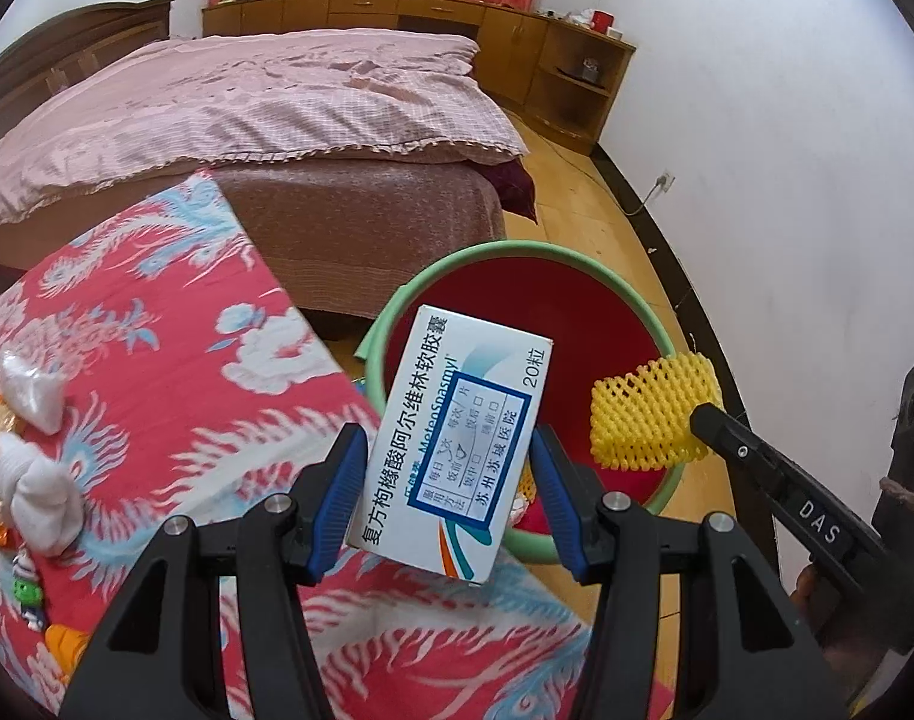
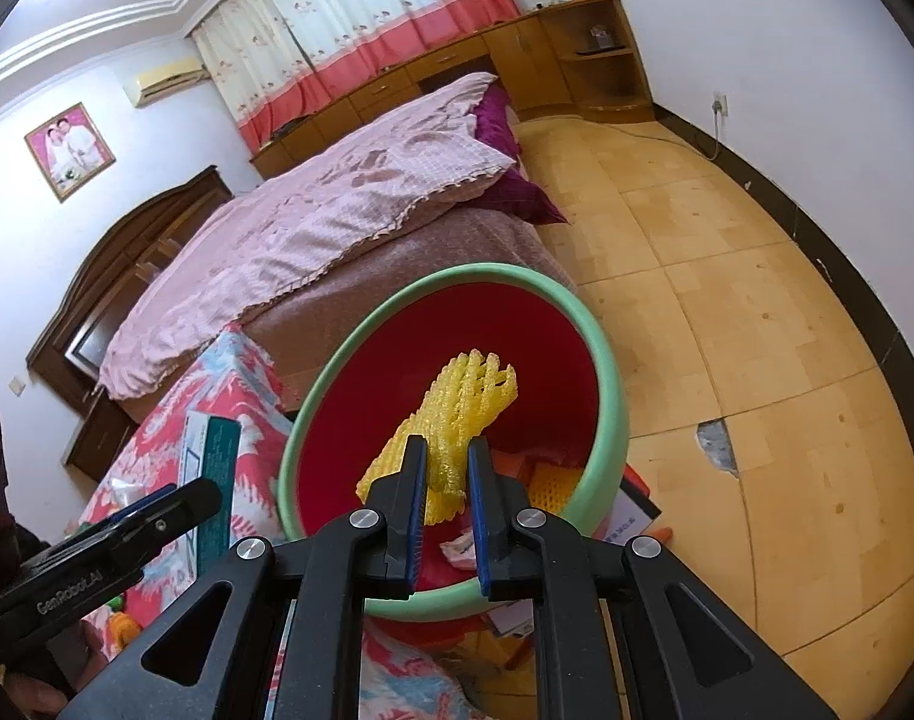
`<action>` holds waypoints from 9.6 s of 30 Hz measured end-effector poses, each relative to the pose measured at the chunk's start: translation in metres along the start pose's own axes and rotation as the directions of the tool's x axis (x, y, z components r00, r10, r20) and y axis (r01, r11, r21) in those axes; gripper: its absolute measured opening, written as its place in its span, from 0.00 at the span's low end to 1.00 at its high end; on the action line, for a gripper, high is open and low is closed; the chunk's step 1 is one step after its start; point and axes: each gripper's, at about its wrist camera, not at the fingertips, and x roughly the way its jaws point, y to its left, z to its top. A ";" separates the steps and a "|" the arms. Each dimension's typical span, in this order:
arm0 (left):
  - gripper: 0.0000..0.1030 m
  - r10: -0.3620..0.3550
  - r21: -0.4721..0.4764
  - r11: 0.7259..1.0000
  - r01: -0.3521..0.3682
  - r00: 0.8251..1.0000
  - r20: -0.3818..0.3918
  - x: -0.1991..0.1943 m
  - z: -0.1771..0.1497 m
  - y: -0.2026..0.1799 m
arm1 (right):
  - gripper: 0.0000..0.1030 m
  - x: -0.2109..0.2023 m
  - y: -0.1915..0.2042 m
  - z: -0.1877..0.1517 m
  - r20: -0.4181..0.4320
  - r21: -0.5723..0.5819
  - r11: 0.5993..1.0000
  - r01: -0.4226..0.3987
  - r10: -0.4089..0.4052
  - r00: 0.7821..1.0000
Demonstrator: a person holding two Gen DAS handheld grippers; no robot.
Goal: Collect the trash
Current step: 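Open the left tool to drop the box while the right tool drops the net, then move both open tools back over the bed toward the remaining items, then grasp the orange cloth with the left tool and lift it, then grasp the white knotted cloth with the right tool while the left tool holds the orange cloth, then carry the white cloth and orange cloth over the red bin with both tools, then open the right tool to drop the white cloth while the left tool drops the orange cloth, then move both open tools back over the bed toward the remaining items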
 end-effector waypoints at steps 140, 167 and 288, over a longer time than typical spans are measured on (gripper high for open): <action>0.34 0.431 -0.528 0.773 -0.351 0.902 0.031 -0.138 -0.127 0.275 | 0.20 0.097 0.297 -0.110 -0.376 -0.448 0.825 -0.343 0.174 0.910; 0.34 0.320 -0.415 0.877 -0.242 0.939 0.128 -0.160 -0.099 0.191 | 0.20 0.001 0.210 -0.065 -0.224 -0.344 0.891 -0.296 0.228 0.948; 0.48 0.359 -0.374 0.867 -0.328 0.933 0.015 -0.089 -0.057 0.212 | 0.46 0.021 0.122 -0.034 -0.195 -0.192 0.969 -0.154 0.116 0.974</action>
